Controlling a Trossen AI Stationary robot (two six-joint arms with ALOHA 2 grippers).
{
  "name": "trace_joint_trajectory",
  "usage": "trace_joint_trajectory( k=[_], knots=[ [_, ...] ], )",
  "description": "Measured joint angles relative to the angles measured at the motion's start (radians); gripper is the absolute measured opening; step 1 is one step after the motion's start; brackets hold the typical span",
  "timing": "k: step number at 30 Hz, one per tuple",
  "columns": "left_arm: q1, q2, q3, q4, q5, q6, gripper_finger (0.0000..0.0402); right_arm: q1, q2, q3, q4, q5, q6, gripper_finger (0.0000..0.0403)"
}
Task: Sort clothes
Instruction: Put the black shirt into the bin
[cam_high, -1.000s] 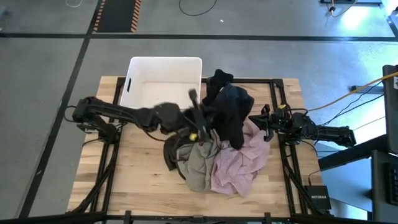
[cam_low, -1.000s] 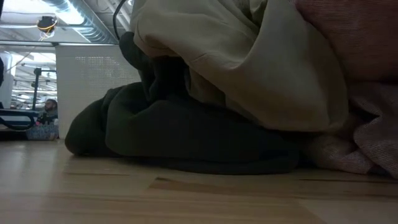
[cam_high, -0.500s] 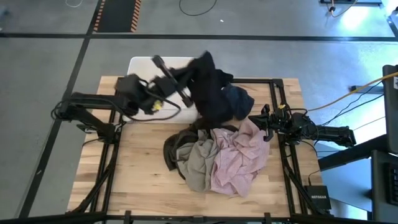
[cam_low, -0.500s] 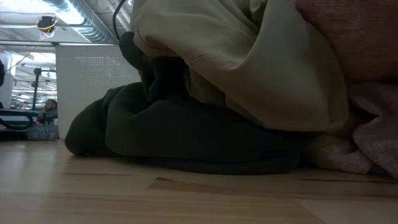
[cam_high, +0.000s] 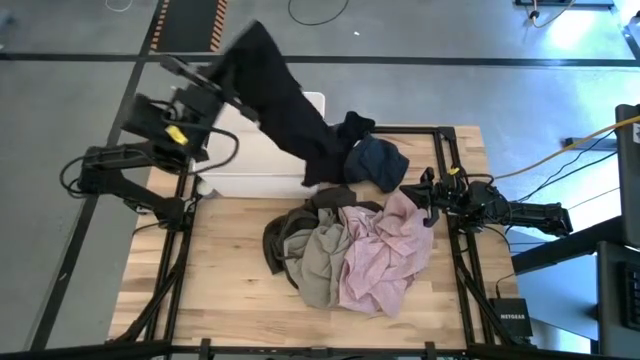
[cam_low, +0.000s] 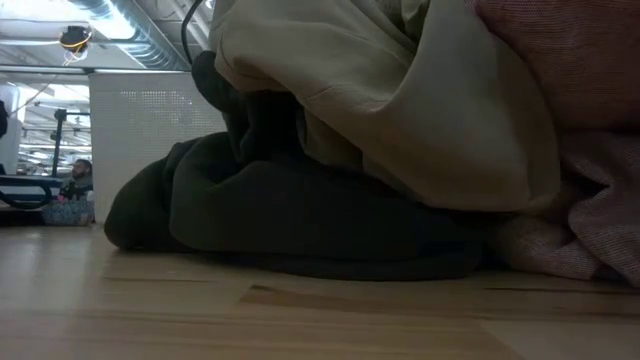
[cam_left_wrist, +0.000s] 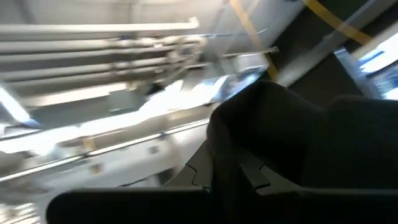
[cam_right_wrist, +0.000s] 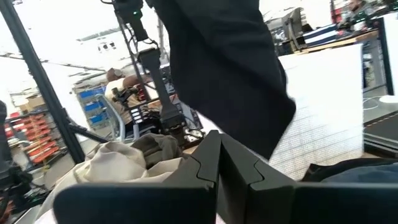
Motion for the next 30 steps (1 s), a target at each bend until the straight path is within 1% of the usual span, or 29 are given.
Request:
trace_joint_trajectory(
  k=[4, 7, 10, 13, 15, 17, 21, 27, 30],
  knots=[
    [0.035, -0.039, 0.0, 0.035, -0.077, 0.11, 0.0014, 0.0, 0.0, 0.0, -0.002, 0.004, 0.0, 0.0015],
    [0.067, -0.061, 0.0, 0.033, -0.198, 0.165, 0.0014, 0.0, 0.0, 0.0, -0.002, 0.005, 0.0, 0.0015],
    [0.092, -0.071, 0.0, 0.025, -0.308, 0.176, 0.0011, 0.0, 0.0, 0.0, -0.002, 0.005, -0.012, 0.0015],
    [0.096, -0.07, 0.0, 0.012, -0.344, 0.163, 0.0015, 0.0, 0.0, 0.0, -0.001, 0.005, -0.022, 0.0015],
    [0.091, -0.07, 0.0, -0.056, -0.361, 0.128, 0.0019, 0.0, 0.0, 0.0, -0.001, 0.005, -0.022, 0.0015],
    [0.092, -0.07, 0.0, -0.181, -0.386, 0.043, 0.0022, 0.0, 0.0, 0.0, -0.001, 0.005, -0.022, 0.0015],
    [0.118, -0.064, -0.016, -0.447, -0.384, -0.197, 0.0024, 0.0, 0.0, 0.0, -0.001, 0.005, -0.022, 0.0015],
    [0.183, -0.045, -0.029, -0.784, -0.312, -0.558, 0.0025, 0.0, 0.0, 0.0, 0.0, 0.005, -0.021, 0.0015],
    [0.213, -0.035, -0.03, -0.938, -0.25, -0.692, 0.0028, 0.0, 0.0, 0.0, 0.0, 0.005, -0.022, 0.0015]
  ],
)
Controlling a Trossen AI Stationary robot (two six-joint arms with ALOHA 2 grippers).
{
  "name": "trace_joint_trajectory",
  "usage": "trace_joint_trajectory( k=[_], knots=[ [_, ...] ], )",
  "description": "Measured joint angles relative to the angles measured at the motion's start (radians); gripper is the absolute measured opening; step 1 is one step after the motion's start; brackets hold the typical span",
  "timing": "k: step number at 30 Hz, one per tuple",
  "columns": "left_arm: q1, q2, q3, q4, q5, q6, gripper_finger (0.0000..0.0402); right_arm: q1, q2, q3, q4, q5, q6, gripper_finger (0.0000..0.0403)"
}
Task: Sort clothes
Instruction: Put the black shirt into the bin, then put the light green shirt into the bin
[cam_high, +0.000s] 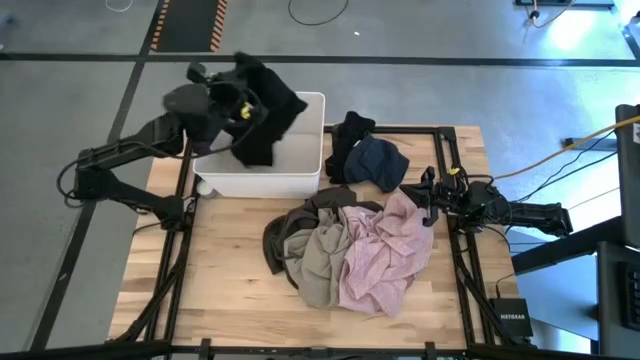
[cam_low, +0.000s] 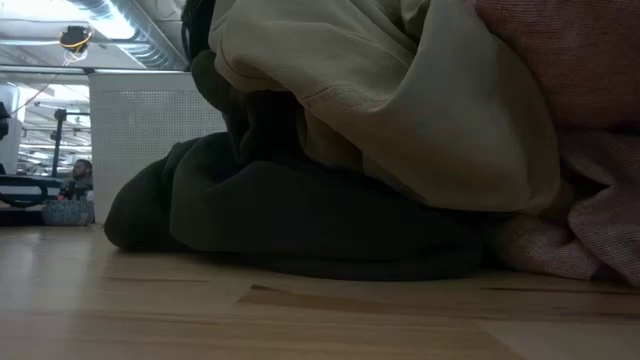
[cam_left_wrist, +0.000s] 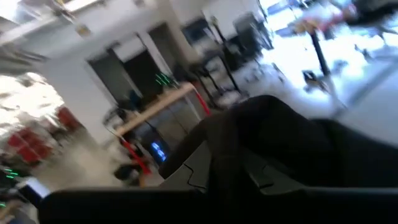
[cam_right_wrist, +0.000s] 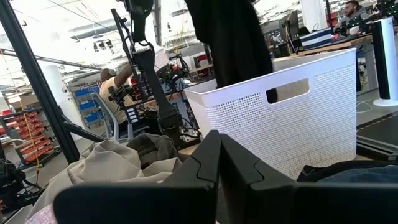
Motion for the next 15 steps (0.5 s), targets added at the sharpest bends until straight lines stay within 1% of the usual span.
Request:
trace_joint_trajectory(
  k=[2, 4, 6, 11, 13, 15],
  knots=[
    [0.018, 0.012, 0.0, -0.078, 0.033, -0.082, 0.0033, 0.0, 0.0, 0.0, 0.0, 0.006, 0.0, 0.0015],
    [0.034, 0.025, 0.0, -0.154, 0.045, -0.126, 0.0043, 0.0, 0.0, 0.0, 0.0, 0.021, 0.0, 0.0015],
    [0.05, 0.041, 0.0, -0.227, 0.044, -0.141, 0.0055, 0.0, 0.0, 0.0, 0.0, 0.034, 0.0, 0.0015],
    [0.086, 0.083, 0.0, -0.361, 0.038, -0.256, 0.0094, 0.0, 0.0, 0.0, -0.001, 0.042, 0.0, 0.0015],
    [0.098, 0.096, 0.0, -0.411, 0.068, -0.304, 0.0112, 0.0, 0.0, 0.0, -0.001, 0.042, 0.0, 0.0015],
    [0.11, 0.103, 0.0, -0.461, 0.14, -0.369, 0.013, 0.0, 0.0, 0.0, -0.008, 0.042, 0.0, 0.0015]
  ],
)
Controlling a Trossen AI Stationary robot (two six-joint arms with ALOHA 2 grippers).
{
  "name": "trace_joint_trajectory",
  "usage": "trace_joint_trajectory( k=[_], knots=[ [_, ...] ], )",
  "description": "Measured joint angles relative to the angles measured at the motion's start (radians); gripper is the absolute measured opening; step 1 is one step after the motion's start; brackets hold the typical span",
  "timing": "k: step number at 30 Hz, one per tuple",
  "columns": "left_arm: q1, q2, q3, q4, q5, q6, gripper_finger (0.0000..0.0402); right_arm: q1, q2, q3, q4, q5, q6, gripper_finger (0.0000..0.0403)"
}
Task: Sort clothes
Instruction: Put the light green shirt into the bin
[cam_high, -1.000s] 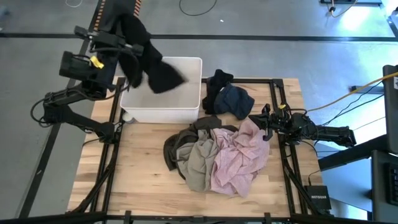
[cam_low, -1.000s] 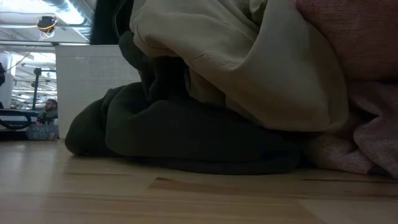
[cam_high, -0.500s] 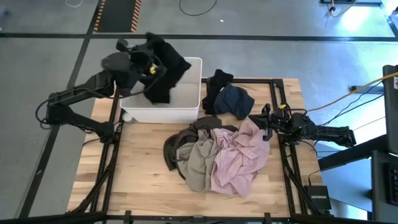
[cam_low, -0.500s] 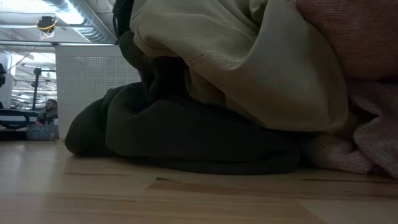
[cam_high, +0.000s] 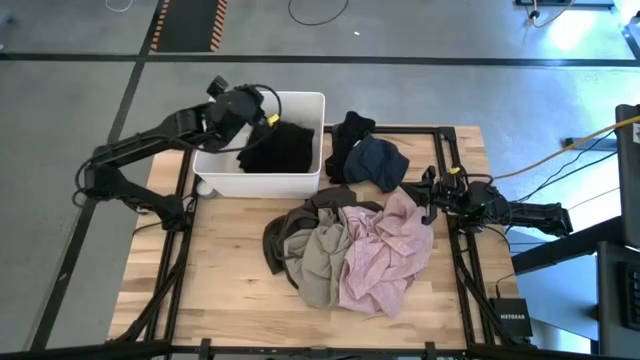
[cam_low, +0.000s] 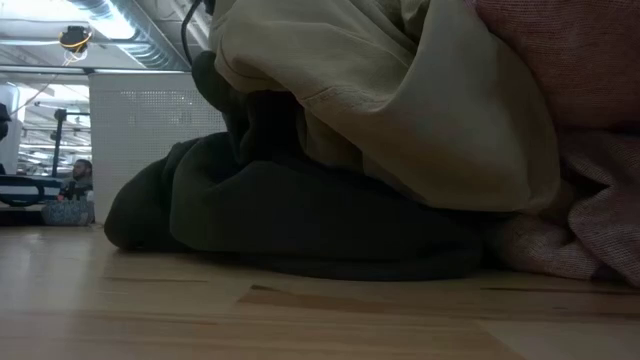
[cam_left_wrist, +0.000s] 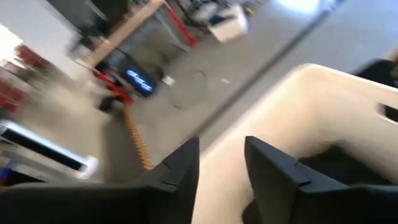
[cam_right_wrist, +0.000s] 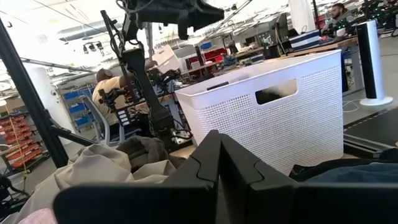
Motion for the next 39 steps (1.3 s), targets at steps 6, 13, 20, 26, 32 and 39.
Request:
trace_joint_trajectory(
  k=[6, 13, 20, 26, 32, 39],
  knots=[
    [0.047, -0.005, 0.0, -0.12, 0.345, -0.218, 0.0171, 0.0, 0.0, 0.0, -0.003, 0.0, 0.0, 0.0015],
    [-0.049, -0.008, 0.0, -0.112, 0.637, -0.244, 0.0182, 0.0, 0.0, 0.0, -0.008, 0.0, 0.0, 0.0015],
    [-0.26, -0.001, 0.0, 0.001, 0.639, -0.171, 0.0182, 0.0, 0.0, 0.0, -0.021, 0.0, 0.0, 0.0015],
    [-0.375, 0.059, 0.0, 0.101, 0.64, -0.129, 0.0182, 0.0, 0.0, 0.0, -0.026, 0.0, 0.0, 0.0015],
    [-0.431, 0.172, 0.0, 0.217, 0.676, -0.001, 0.0182, 0.0, 0.0, 0.0, -0.026, 0.0, 0.0, 0.0015],
    [-0.439, 0.301, 0.0, 0.378, 0.673, 0.056, 0.0182, 0.0, 0.0, 0.0, -0.044, 0.0, -0.002, 0.0015]
  ],
)
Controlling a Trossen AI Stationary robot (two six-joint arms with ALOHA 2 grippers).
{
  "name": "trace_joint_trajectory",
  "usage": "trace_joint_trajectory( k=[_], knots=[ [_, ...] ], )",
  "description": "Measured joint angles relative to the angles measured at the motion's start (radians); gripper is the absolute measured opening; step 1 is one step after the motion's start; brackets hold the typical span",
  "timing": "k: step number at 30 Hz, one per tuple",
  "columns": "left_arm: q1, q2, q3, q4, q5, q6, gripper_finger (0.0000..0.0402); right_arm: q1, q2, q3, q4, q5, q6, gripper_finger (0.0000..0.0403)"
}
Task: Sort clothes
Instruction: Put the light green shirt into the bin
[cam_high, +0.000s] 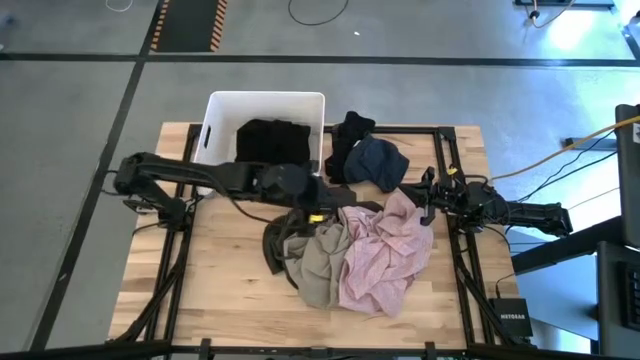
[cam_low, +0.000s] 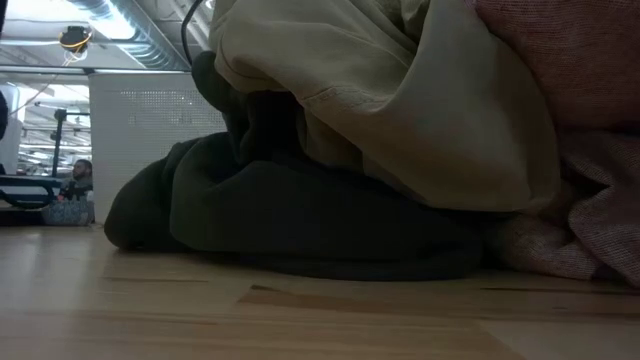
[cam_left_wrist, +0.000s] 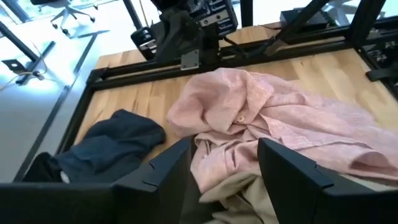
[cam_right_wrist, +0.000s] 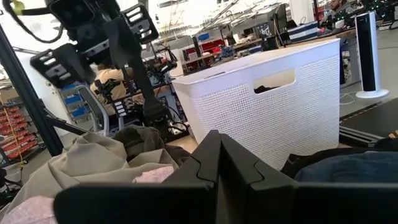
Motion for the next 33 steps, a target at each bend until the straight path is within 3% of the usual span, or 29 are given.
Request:
trace_joint_trajectory(
  k=[7, 14, 18, 26, 33],
  knots=[
    [-0.004, 0.1, 0.0, 0.034, 0.019, -0.036, 0.0182, 0.0, 0.0, 0.0, -0.009, 0.0, 0.0, 0.0015],
    [-0.033, 0.111, 0.0, -0.147, 0.175, -0.092, 0.0182, 0.0, 0.0, 0.0, -0.011, 0.0, 0.0, 0.0015],
    [-0.055, 0.077, 0.0, -0.204, 0.188, -0.105, 0.0182, 0.0, 0.0, 0.0, -0.023, 0.0, 0.001, 0.0015],
    [-0.095, 0.033, 0.0, -0.2, 0.187, -0.078, 0.0182, 0.0, 0.0, 0.0, -0.031, 0.001, 0.001, 0.0015],
    [-0.121, 0.053, 0.0, -0.056, 0.183, -0.03, 0.0182, 0.0, 0.0, 0.0, -0.033, 0.002, 0.001, 0.0015]
  ],
)
